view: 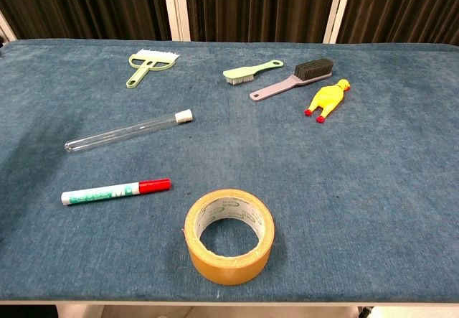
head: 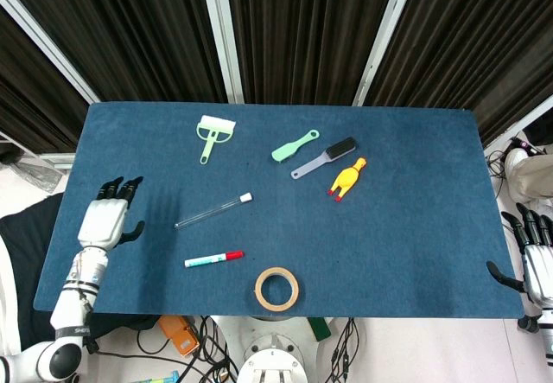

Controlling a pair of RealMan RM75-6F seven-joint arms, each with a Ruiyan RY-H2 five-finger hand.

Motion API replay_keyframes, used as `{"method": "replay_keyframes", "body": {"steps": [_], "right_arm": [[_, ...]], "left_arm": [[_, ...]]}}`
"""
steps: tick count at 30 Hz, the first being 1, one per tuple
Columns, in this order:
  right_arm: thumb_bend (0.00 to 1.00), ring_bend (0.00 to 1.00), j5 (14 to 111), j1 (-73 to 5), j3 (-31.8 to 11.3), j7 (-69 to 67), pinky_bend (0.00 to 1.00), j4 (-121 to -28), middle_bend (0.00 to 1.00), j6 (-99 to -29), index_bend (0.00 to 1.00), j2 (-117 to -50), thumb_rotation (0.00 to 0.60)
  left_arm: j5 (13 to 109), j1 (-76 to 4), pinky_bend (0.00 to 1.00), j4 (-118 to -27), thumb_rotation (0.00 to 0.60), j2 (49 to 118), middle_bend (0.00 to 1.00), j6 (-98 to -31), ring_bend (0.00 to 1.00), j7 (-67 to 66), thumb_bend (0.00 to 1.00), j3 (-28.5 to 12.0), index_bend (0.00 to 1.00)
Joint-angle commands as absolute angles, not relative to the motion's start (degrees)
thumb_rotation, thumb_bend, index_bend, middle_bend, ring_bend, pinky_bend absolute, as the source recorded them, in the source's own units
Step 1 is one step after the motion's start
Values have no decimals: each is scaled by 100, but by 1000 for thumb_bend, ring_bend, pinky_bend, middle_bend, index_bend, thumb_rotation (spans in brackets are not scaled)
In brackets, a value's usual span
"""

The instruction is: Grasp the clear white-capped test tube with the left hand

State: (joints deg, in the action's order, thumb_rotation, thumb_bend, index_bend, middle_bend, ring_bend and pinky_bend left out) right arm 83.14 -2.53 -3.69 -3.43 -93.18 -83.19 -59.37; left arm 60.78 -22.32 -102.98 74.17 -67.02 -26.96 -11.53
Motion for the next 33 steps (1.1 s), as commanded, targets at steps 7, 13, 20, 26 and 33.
{"method": "replay_keyframes", "body": {"steps": [7, 13, 20, 26, 33], "right_arm": [[356, 0, 8293, -269, -361, -305, 0, -9340, 14, -8268, 183, -5924, 600], [356, 0, 8274, -273, -364, -334, 0, -9343, 14, -8247, 184, -5911, 600], [356, 0, 8259, -282, -363, -320, 0, -9351, 14, -8222, 184, -5911, 600], [356, 0, 8247, -291, -362, -321, 0, -9353, 14, -8198, 184, -5906, 600], [355, 0, 8239, -307, -355, -310, 0, -9371, 14, -8158, 187, -5905, 600]], "left_arm": [[3609, -3647, 85, -10599, 600, 8423, 229, -6570, 0, -4165, 275, -1957, 138], [3231, -4070, 85, -10343, 600, 8739, 259, -6849, 6, -4368, 275, -2007, 250], [3212, -4225, 85, -9927, 600, 9152, 351, -7221, 65, -4409, 278, -1809, 312], [3091, -4261, 85, -9629, 600, 9456, 368, -7398, 81, -4458, 291, -1651, 313], [3079, -4279, 85, -9468, 600, 9707, 367, -7528, 80, -4479, 298, -1556, 321]]}}
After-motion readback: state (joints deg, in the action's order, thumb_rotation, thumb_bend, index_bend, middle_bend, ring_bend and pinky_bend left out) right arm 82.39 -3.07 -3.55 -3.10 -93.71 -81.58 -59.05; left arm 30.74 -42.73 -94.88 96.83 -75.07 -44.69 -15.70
